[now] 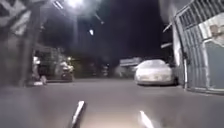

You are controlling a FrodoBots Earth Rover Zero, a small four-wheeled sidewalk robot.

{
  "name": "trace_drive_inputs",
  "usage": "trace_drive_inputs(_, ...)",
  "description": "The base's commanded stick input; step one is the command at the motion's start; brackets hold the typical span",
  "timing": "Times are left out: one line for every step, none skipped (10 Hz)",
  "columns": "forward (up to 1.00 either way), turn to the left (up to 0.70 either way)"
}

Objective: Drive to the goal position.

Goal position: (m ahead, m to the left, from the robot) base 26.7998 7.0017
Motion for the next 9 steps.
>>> trace_drive_inputs(1.0,0.02)
trace_drive_inputs(1.0,0.02)
trace_drive_inputs(1.0,0.02)
trace_drive_inputs(1.0,0.02)
trace_drive_inputs(1.0,0.02)
trace_drive_inputs(1.0,0.02)
trace_drive_inputs(1.0,0.02)
trace_drive_inputs(1.0,0.02)
trace_drive_inputs(1.0,0.02)
